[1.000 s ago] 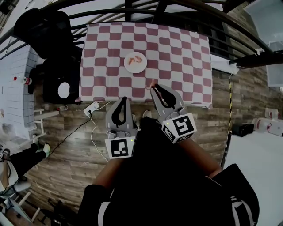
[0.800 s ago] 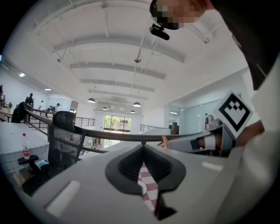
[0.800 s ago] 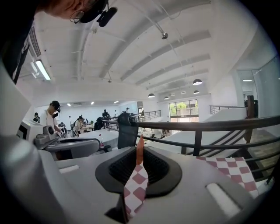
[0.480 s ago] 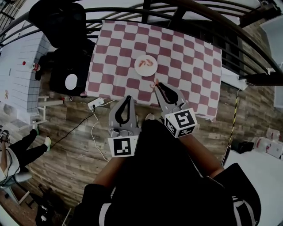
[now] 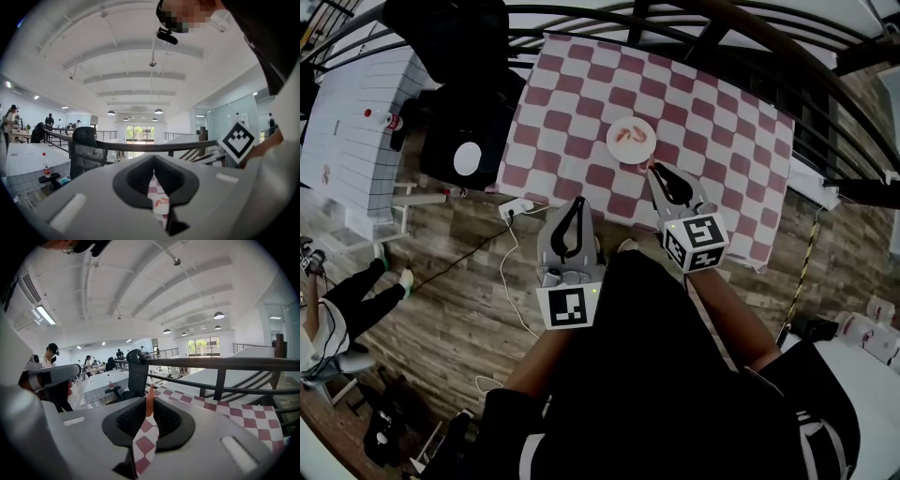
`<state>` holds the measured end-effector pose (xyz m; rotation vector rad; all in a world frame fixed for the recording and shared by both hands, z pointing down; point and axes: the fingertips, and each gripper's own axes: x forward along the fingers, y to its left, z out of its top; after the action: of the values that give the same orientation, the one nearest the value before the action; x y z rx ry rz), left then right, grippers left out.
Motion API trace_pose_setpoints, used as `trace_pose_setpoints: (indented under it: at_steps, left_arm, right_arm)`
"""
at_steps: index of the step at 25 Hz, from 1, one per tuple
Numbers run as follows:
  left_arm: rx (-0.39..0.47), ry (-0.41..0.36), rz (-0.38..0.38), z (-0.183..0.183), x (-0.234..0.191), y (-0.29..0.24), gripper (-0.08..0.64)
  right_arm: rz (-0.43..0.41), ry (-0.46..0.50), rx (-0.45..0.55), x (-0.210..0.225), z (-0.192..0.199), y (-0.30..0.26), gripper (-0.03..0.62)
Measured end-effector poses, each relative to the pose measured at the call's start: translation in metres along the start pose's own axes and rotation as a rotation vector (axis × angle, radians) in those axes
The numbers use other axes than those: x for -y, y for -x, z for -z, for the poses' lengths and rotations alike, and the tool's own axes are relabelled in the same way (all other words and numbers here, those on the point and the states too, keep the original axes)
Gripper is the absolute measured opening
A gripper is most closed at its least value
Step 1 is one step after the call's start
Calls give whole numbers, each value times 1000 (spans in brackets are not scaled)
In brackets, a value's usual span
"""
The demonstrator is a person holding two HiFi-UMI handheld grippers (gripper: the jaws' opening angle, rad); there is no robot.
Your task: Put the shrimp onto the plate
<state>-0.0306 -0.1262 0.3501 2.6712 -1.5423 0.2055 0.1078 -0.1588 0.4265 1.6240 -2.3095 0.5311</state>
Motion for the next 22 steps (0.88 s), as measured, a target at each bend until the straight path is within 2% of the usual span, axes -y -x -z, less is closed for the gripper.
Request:
trace_pose_setpoints:
  at_steps: [4, 7, 13, 19, 22]
  left_arm:
    - [-26, 29, -15, 9, -7, -7, 9]
    - [1, 66, -28, 8, -11, -14, 9]
    - [15, 47, -18, 10, -4, -25, 9]
    - [16, 76, -29, 16, 0, -30, 9]
    - [44, 75, 6, 12, 8, -32, 9]
  right_arm:
    - [4, -8, -23, 6, 4, -15, 49]
    - [4, 12, -47, 11, 13, -26, 51]
    - [-12, 15, -105, 16, 28, -44, 51]
    - [-15, 47, -139, 23, 48, -57, 51]
    - [-15, 64, -166, 25, 60, -66, 51]
